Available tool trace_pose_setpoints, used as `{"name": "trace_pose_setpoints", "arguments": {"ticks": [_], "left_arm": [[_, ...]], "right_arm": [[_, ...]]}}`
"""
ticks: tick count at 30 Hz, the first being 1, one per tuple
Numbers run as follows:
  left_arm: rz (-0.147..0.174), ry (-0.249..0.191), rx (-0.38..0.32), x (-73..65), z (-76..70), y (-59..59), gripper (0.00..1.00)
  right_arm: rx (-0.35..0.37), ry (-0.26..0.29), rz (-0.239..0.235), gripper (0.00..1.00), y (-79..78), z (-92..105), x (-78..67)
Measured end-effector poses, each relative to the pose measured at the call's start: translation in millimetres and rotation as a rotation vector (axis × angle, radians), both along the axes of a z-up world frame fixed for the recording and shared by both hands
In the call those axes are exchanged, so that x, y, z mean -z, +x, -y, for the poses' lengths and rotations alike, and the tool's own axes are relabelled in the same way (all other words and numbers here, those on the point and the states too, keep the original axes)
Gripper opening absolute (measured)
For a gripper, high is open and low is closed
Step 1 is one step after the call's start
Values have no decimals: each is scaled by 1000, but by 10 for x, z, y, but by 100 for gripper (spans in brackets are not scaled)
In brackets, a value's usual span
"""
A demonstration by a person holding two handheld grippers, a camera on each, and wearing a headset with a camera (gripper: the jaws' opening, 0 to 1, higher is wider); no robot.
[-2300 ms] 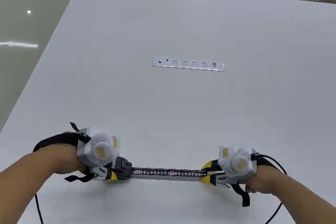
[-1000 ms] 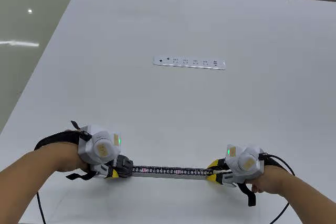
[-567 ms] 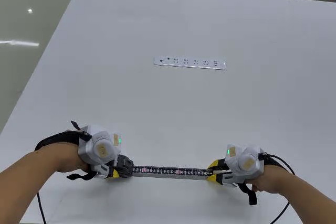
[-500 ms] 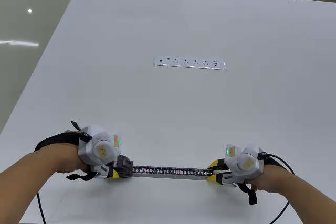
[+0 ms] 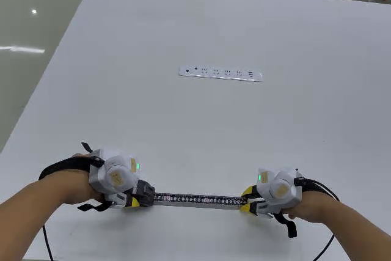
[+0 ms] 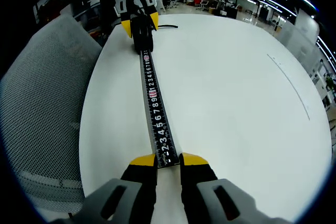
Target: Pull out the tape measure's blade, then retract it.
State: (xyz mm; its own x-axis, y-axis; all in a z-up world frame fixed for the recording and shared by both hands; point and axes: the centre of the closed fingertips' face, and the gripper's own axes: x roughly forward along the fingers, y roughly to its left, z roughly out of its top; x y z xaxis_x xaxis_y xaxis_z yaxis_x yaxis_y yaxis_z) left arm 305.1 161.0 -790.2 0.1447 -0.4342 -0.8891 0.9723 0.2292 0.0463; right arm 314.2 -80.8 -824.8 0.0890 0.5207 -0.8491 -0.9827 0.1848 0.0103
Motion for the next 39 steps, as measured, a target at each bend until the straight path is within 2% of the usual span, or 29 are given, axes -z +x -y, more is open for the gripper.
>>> {"name": "trace_pose_setpoints", "arguments": {"ticks": [7, 11, 14, 16, 18, 21, 24, 25, 26, 27, 30, 32, 34, 35, 37, 39], "left_arm": [[0, 1, 9, -2, 8, 10, 33], [0, -12, 1, -4, 10, 17, 33], [11, -16, -6, -7, 16, 22, 34], [34, 0, 3, -14, 26, 15, 34], [42, 1, -9, -33, 20, 16, 33], [39, -46, -58, -88, 15, 21, 34], [33, -55, -123, -99, -83, 35, 39], [18, -69, -155, -113, -122, 22, 43], [13, -88, -185, -129, -135, 26, 49], [16, -133, -228, -171, -140, 49, 52], [45, -197, -305, -253, -199, 98, 59], [72, -230, -363, -307, -240, 123, 62], [91, -260, -414, -363, -251, 138, 66], [101, -295, -429, -412, -226, 134, 69], [108, -330, -460, -453, -223, 106, 74], [114, -354, -483, -465, -245, 89, 77]], "right_arm": [[8, 3, 34, 19, -2, 3, -13], [20, 2, 58, 28, 20, 31, -16], [45, 14, 63, 34, 27, 52, -56], [76, 33, 68, 36, 35, 55, -102], [124, 54, 89, 39, 74, 66, -139], [159, 60, 112, 42, 76, 109, -174], [220, 126, 63, 46, -17, 75, -218], [240, 141, 69, 49, -26, 87, -241], [251, 146, 77, 50, -30, 102, -251], [279, 159, 91, 50, -34, 121, -275], [342, 220, 107, 50, -81, 114, -379], [349, 199, 131, 53, -126, 177, -383], [370, 218, 150, 55, -146, 193, -436], [398, 242, 157, 56, -152, 209, -477], [434, 274, 144, 62, -205, 219, -541], [450, 275, 162, 66, -237, 246, -575]]}}
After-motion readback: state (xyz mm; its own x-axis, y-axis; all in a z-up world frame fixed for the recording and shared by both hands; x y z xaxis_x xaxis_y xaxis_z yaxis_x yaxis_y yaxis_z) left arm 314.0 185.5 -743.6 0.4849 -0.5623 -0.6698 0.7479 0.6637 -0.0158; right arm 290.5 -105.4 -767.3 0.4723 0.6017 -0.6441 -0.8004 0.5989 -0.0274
